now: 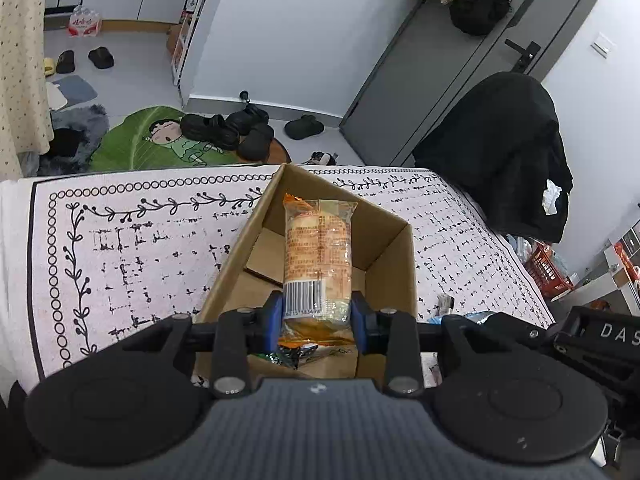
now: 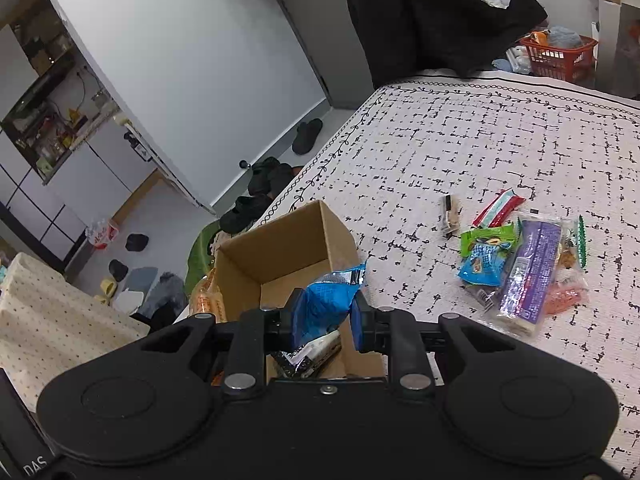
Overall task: Organize snacks
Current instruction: 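Carry both packs over the box and release them inside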
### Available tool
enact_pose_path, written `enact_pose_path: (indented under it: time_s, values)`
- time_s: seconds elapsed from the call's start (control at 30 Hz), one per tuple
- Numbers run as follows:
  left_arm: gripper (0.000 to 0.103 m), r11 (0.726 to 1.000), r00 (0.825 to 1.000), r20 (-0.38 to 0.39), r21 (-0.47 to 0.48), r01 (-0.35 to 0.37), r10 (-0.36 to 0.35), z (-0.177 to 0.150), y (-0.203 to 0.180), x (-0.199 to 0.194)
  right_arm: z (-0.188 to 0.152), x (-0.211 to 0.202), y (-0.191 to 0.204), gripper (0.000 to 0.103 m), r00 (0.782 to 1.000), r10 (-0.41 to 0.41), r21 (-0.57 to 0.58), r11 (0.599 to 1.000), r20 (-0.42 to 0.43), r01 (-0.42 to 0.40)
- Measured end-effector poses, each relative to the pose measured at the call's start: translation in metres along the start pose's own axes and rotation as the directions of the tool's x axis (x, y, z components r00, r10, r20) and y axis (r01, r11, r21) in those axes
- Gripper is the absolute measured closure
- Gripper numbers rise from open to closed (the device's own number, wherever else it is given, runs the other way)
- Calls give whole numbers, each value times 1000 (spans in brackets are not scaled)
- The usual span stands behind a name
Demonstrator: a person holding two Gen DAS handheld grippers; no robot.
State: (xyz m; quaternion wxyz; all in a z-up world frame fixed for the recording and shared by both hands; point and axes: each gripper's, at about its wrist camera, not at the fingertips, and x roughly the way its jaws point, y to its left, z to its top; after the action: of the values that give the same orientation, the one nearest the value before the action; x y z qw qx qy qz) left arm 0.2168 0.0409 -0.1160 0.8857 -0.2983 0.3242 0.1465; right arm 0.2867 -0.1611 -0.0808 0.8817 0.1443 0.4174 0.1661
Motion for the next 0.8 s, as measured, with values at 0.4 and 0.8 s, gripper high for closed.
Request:
enact_pose_path:
  time_s: [0.4, 0.8]
  values:
    - [63, 998, 999, -21, -57, -27, 26, 0, 16, 4, -4, 22, 23, 79, 999, 9, -22, 1000, -52, -10]
    - [44, 998, 999, -30, -58, -34, 32, -2, 16, 2, -7, 16, 9, 75, 997, -20, 13, 1000, -78, 21]
